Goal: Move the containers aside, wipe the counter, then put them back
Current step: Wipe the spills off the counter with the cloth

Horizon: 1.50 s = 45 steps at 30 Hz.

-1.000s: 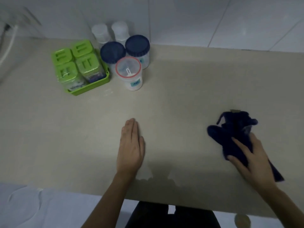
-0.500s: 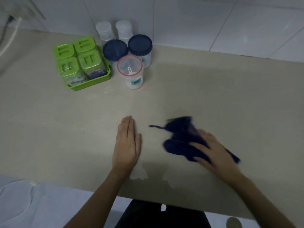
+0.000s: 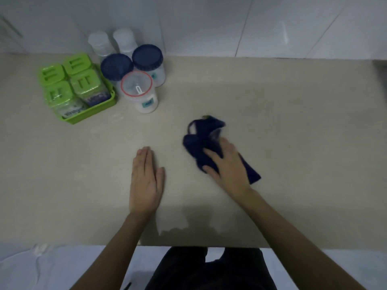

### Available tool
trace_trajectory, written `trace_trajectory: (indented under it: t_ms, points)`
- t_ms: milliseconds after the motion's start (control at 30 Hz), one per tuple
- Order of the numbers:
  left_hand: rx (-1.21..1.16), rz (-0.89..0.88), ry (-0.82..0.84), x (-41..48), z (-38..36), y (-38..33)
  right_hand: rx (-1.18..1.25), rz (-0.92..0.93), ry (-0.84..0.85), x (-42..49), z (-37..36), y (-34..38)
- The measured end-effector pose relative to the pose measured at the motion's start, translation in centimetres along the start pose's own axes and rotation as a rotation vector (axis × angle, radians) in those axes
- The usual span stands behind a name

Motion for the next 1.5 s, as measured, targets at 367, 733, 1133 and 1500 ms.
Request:
trace_trajectory:
  t_ms: [367,733,1133,1500]
  points:
    - [-0.065,-0.095,0.106,-5.3,-3.7,-8.6,0.079,0.108,0.062,-9.0,1.0,-1.6]
    - [-0.079,-0.250,0.187,-10.4,-11.1,-25.3,0.062,-0.216,-0.087,-20.0,8.2,-16.5]
    - [-0.150,-0.325,0.266,-14.3,-17.1,-37.1,-0.005,-0.673,-0.269,-33.5,13.8,-26.3]
    - [-0.083,-0.377,0.239,-12.9,-15.7,-33.3,-0.051,-0.687,-0.312,-32.8,15.0,-24.6]
Point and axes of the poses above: each hand's wrist, its own x-axis towards the middle knuckle, its own z-axis out of the back of the hand, y = z × x, the point moved 6 cm from there along x, towards the middle knuckle, and after that the axes turned 15 degrees about z, right-handed, at the moved point
